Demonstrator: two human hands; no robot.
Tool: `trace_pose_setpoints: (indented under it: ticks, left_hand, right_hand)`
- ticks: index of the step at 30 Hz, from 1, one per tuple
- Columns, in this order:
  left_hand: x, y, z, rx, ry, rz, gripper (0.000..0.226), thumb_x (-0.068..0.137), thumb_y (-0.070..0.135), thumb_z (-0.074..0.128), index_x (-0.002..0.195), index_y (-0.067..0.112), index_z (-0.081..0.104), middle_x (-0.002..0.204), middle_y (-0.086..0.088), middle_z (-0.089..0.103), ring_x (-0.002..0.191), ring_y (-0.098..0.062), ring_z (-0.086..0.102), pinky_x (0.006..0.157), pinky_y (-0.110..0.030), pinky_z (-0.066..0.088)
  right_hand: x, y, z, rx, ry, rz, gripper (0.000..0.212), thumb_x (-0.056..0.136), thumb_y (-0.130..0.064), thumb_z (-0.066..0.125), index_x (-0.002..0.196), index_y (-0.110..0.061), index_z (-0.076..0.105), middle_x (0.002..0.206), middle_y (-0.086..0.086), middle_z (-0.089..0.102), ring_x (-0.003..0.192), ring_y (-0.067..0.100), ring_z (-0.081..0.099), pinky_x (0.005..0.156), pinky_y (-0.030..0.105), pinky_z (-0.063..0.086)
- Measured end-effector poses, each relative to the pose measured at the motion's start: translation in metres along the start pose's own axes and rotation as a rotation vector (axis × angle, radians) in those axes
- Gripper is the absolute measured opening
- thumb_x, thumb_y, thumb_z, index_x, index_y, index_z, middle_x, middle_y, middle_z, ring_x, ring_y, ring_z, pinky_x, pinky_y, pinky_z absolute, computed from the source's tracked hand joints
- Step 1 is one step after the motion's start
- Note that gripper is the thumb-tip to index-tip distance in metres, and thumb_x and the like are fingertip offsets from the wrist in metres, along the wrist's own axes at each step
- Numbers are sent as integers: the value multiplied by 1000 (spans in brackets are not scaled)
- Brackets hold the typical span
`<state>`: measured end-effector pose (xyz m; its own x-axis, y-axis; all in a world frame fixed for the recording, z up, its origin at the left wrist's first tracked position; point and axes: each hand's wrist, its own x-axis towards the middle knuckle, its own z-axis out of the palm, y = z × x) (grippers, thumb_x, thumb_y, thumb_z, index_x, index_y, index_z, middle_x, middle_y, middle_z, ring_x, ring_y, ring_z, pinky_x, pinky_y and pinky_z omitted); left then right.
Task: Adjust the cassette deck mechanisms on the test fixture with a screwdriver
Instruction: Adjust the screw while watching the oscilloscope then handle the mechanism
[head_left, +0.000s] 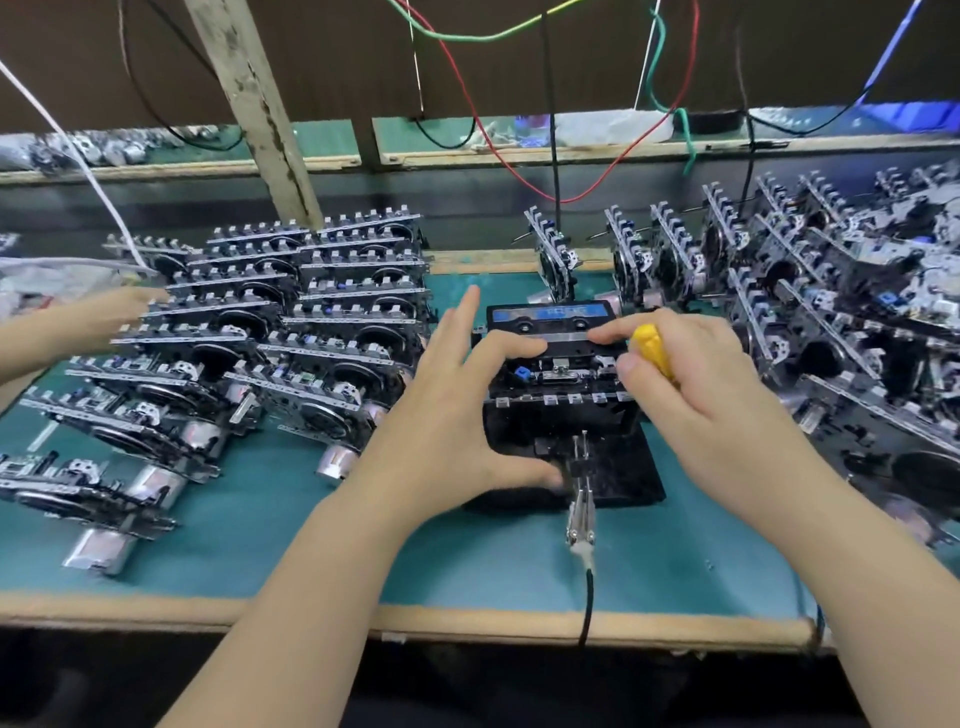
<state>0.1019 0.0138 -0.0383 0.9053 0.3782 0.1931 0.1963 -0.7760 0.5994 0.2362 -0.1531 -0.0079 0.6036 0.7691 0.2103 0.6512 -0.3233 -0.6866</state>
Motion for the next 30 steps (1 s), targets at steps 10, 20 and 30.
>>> trace_pose_setpoints:
  ticks: [10,20,30]
  left_hand:
    - [12,-4,43,-264,336,-2,72,60,30,94,102,63,45,163,13,19,148,9,14,103,-10,24]
    - [3,-5,52,-352,386,18,64,59,35,93,106,55,54,161,28,20,144,9,27,105,-12,30]
    - [58,-18,24,-947,94,-373,115,42,11,61,154,17,34,161,-7,30,141,-31,39,111,-35,36]
  right_hand:
    - [-7,5,8,45,65,-32,16,101,-33,40,105,-42,53,120,-30,57,121,8,40,110,53,30]
    - [-12,15,6,31,58,-7,29,99,-45,42,124,-55,53,124,-29,49,129,-1,38,109,39,32]
    - [15,1,-35,-33,49,-137,46,84,-16,78,93,-58,59,109,-25,54,97,-1,57,84,8,39]
